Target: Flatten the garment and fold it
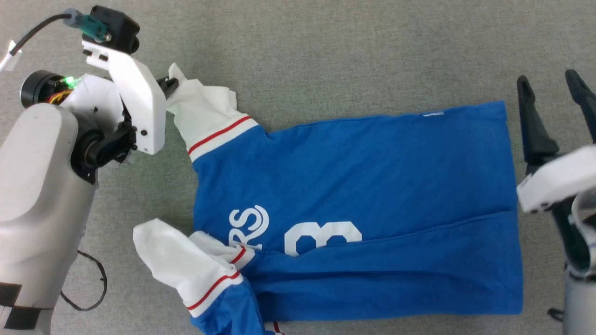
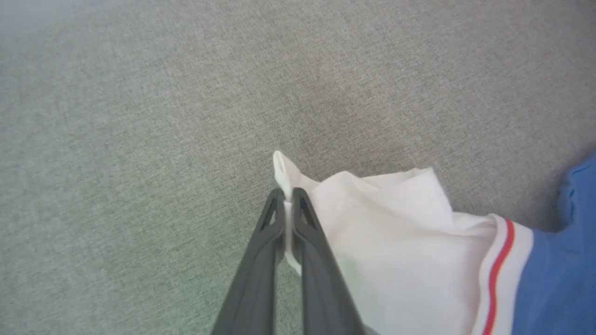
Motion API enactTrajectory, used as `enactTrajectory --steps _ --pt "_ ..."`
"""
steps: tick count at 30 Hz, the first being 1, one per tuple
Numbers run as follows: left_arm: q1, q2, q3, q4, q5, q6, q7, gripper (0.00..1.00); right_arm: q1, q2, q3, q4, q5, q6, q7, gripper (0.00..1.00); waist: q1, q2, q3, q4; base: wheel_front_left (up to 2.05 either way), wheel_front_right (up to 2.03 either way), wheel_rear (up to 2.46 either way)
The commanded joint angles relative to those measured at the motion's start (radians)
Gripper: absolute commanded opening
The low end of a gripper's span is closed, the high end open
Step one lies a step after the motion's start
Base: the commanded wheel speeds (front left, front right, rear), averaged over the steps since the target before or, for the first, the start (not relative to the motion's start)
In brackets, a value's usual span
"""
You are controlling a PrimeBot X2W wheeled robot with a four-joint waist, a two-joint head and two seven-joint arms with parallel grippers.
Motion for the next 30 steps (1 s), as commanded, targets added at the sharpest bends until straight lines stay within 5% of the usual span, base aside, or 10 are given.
enactTrajectory --steps 1,9,19,20,22,25,30 --pt "0.014 0.004 -0.003 -0.003 -0.007 -0.006 -0.007 0.0 -0.037 -0.016 -0.01 0.028 -0.001 -0.001 0.051 1.0 0.0001 0.0 -0.004 0.004 0.0 0.0 0.0" --pt "0.012 0.007 -0.01 -0.023 -0.008 -0.001 -0.003 0.0 -0.12 -0.06 -0.046 0.156 0.048 -0.001 0.332 1.0 0.0001 0.0 0.028 0.024 0.0 0.0 0.0" --pt "-0.002 -0.003 -0.025 -0.03 -0.011 -0.001 0.002 0.0 -0.138 -0.077 -0.018 0.217 0.085 -0.001 0.426 1.0 0.0001 0.0 0.058 0.046 0.0 0.0 0.0" --pt "-0.004 -0.004 -0.026 -0.03 -0.011 -0.001 0.002 0.0 -0.139 -0.079 -0.01 0.221 0.092 -0.001 0.432 0.95 0.0001 0.0 0.06 0.048 0.0 0.0 0.0" --pt "-0.008 -0.006 -0.029 -0.029 -0.013 -0.001 0.001 0.0 -0.144 -0.075 -0.012 0.231 0.108 -0.001 0.438 0.45 0.0001 0.0 0.062 0.051 0.0 0.0 0.0" --pt "-0.013 -0.009 -0.028 -0.03 -0.017 -0.001 -0.009 0.0 -0.153 -0.082 -0.01 0.246 0.111 -0.001 0.43 0.0 0.0001 0.0 0.065 0.055 0.0 0.0 0.0" --pt "-0.011 -0.012 -0.008 -0.029 -0.027 -0.001 -0.057 0.0 -0.163 -0.077 -0.024 0.261 0.1 -0.001 0.402 0.0 0.0001 0.0 0.063 0.059 0.0 0.0 0.0"
